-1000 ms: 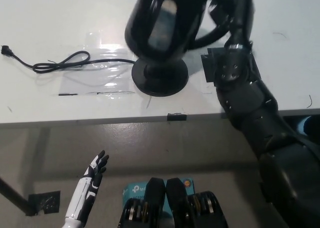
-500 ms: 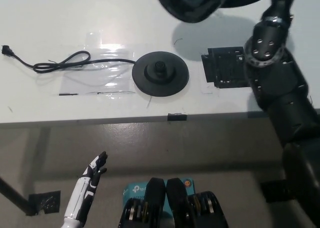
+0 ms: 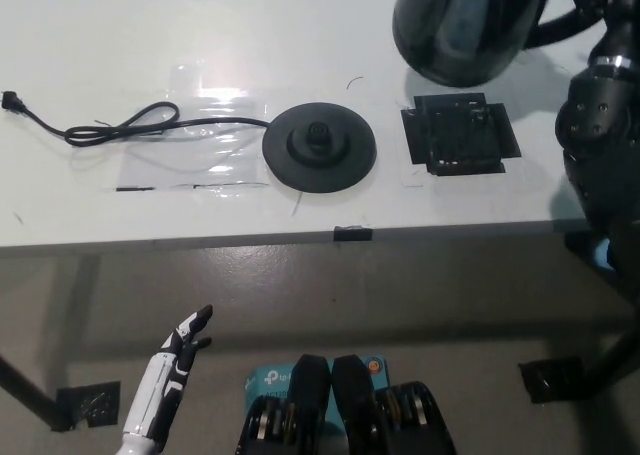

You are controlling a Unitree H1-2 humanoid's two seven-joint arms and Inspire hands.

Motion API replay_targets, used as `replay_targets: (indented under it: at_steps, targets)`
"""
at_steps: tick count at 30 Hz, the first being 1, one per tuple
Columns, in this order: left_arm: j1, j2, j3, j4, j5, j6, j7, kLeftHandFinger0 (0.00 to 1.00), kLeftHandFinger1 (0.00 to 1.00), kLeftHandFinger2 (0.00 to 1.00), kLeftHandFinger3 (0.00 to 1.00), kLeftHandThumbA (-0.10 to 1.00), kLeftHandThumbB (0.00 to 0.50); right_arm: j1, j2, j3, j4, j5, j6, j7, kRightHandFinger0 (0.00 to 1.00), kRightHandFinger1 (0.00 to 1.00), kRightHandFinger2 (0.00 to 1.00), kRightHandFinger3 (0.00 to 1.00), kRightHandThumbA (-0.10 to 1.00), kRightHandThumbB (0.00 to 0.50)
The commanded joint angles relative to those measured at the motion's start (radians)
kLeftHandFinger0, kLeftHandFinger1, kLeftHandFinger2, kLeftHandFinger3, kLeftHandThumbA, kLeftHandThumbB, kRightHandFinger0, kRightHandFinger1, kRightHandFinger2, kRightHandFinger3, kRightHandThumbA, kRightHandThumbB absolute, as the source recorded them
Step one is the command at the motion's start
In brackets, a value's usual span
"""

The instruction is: Use the right hand to grab the handle of the kettle from the base and place it on the right side

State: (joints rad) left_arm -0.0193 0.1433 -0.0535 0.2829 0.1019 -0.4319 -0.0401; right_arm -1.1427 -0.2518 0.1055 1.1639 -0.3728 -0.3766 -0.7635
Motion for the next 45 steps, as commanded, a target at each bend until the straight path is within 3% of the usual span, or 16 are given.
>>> replay_targets:
  at_steps: [1, 6, 14, 19, 24, 27, 31, 39, 40, 41, 42, 43, 44, 45]
  targets:
    - [-0.003, 0.01, 0.008, -0.022, -0.013, -0.034, -0.004, 0.91, 1.0, 0.97, 0.89, 1.0, 0.5, -0.078, -0.022, 0.033, -0.001, -0.006, -0.093, -0.065, 0.0, 0.07, 0.59, 0.64, -0.1, 0.118]
    - [-0.008, 0.01, 0.009, -0.022, -0.025, -0.03, -0.01, 0.91, 1.0, 0.96, 0.88, 1.0, 0.5, -0.07, -0.017, 0.073, 0.029, -0.016, -0.093, -0.085, 0.0, 0.12, 0.64, 0.67, -0.1, 0.13]
    - [-0.008, 0.015, 0.006, -0.023, -0.016, -0.035, -0.008, 0.92, 1.0, 0.98, 0.89, 1.0, 0.5, -0.043, 0.001, 0.105, 0.035, -0.011, -0.093, -0.101, 0.0, 0.17, 0.67, 0.67, -0.1, 0.117]
    - [-0.008, 0.015, 0.01, -0.026, -0.044, -0.028, -0.018, 0.91, 1.0, 0.98, 0.89, 1.0, 0.5, -0.033, 0.0, 0.129, 0.043, -0.026, -0.093, -0.118, 0.0, 0.2, 0.68, 0.66, -0.1, 0.137]
    - [-0.01, 0.018, 0.009, -0.024, -0.026, -0.031, -0.009, 0.91, 1.0, 0.98, 0.89, 1.0, 0.5, -0.025, -0.025, 0.174, 0.033, -0.055, -0.093, -0.152, 0.0, 0.3, 0.76, 0.81, -0.1, 0.121]
    - [-0.009, 0.018, 0.012, -0.026, -0.033, -0.027, -0.011, 0.91, 1.0, 0.98, 0.89, 1.0, 0.5, -0.02, -0.033, 0.182, 0.024, -0.043, -0.093, -0.154, 0.0, 0.32, 0.76, 0.83, -0.1, 0.135]
    - [-0.009, 0.021, 0.012, -0.026, -0.026, -0.031, -0.009, 0.91, 1.0, 0.98, 0.89, 1.0, 0.5, -0.012, -0.044, 0.166, 0.021, -0.022, -0.093, -0.116, 0.0, 0.37, 0.78, 0.87, -0.1, 0.117]
    - [-0.005, 0.017, 0.014, -0.032, -0.04, -0.018, -0.013, 0.91, 1.0, 0.97, 0.89, 1.0, 0.5, -0.004, -0.063, 0.176, 0.024, -0.033, -0.093, -0.135, 0.04, 0.42, 0.8, 0.81, -0.1, 0.149]
    - [-0.006, 0.017, 0.014, -0.032, -0.042, -0.016, -0.013, 0.91, 1.0, 0.97, 0.89, 1.0, 0.5, -0.002, -0.066, 0.176, 0.027, -0.032, -0.093, -0.121, 0.1, 0.47, 0.85, 0.86, -0.1, 0.194]
    - [-0.008, 0.017, 0.015, -0.03, -0.04, -0.017, -0.012, 0.91, 1.0, 0.97, 0.89, 1.0, 0.5, -0.001, -0.068, 0.176, 0.027, -0.029, -0.093, -0.102, 0.1, 0.42, 0.7, 0.7, -0.1, 0.197]
    - [-0.009, 0.019, 0.014, -0.028, -0.039, -0.02, -0.012, 0.91, 1.0, 0.97, 0.89, 1.0, 0.5, 0.0, -0.069, 0.17, 0.027, -0.019, -0.093, -0.066, 0.22, 0.57, 0.87, 0.84, -0.04, 0.206]
    - [-0.01, 0.019, 0.014, -0.025, -0.038, -0.025, -0.012, 0.91, 1.0, 0.97, 0.89, 1.0, 0.5, 0.006, -0.071, 0.151, 0.021, 0.019, -0.093, 0.046, 0.45, 0.71, 0.96, 0.93, 0.13, 0.241]
    - [-0.01, 0.019, 0.014, -0.024, -0.037, -0.026, -0.011, 0.9, 1.0, 0.97, 0.9, 1.0, 0.5, 0.014, -0.074, 0.136, 0.015, 0.057, -0.093, 0.158, 0.62, 0.87, 1.0, 1.0, 0.26, 0.307]
    - [-0.009, 0.02, 0.015, -0.024, -0.036, -0.029, -0.011, 0.9, 1.0, 0.97, 0.9, 1.0, 0.5, 0.015, -0.075, 0.134, 0.02, 0.06, -0.093, 0.201, 0.68, 0.9, 1.0, 1.0, 0.31, 0.309]
